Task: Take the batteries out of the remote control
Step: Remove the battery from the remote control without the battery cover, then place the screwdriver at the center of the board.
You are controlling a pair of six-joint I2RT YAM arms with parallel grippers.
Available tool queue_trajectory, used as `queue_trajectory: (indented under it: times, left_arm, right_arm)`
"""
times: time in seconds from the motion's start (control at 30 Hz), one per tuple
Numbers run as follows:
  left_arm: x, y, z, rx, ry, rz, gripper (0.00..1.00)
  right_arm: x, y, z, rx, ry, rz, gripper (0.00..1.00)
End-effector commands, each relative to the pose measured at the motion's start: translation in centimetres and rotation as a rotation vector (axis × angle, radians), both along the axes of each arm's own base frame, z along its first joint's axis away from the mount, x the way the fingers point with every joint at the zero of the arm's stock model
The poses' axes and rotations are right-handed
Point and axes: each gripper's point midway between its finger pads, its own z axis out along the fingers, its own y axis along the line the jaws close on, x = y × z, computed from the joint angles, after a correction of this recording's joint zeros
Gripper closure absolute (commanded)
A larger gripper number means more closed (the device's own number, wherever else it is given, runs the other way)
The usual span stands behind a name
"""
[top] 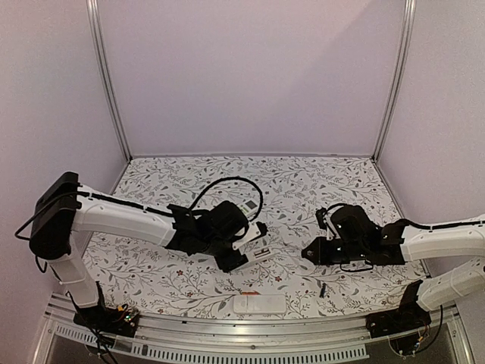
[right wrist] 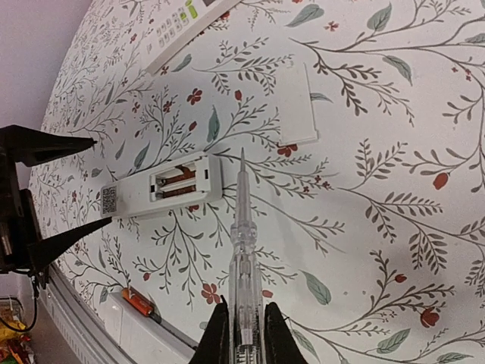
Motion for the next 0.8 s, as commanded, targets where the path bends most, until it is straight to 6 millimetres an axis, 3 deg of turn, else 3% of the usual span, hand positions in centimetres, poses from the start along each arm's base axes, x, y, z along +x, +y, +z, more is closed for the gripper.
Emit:
queue_trajectory:
  times: [0.0, 0.27, 0.4, 0.53, 0.77]
  left_arm:
    - [1.2, -0.9, 5.2, -0.170, -0.086, 0.058, 0.28]
    - [-0.6, -2.1, 6.5, -0.368, 0.010, 0.181, 0.28]
    - [-1.3, -2.3, 6.6, -0.441, 0.053, 0.271, 0.28]
    - [-1.4, -2.1, 7.0, -0.510, 0.080, 0.355, 0.28]
    - [-1.3, -1.0, 7.0, -0.534, 0.118, 0.485, 0.28]
  right_arm:
    - [0.3, -1.4, -0.9, 0.000, 0.001, -0.072, 1.00]
    - [-0.6, -1.7, -3.2, -0.005, 0.046, -0.068, 0.99]
    - [-0.6, -1.8, -3.7, 0.000, 0.046, -0.071, 0.80]
    - [-0.6, -1.8, -3.8, -0.006, 0.043, -0.065, 0.68]
    - [-0.6, -1.8, -3.2, -0.024, 0.009, -0.027, 0.28]
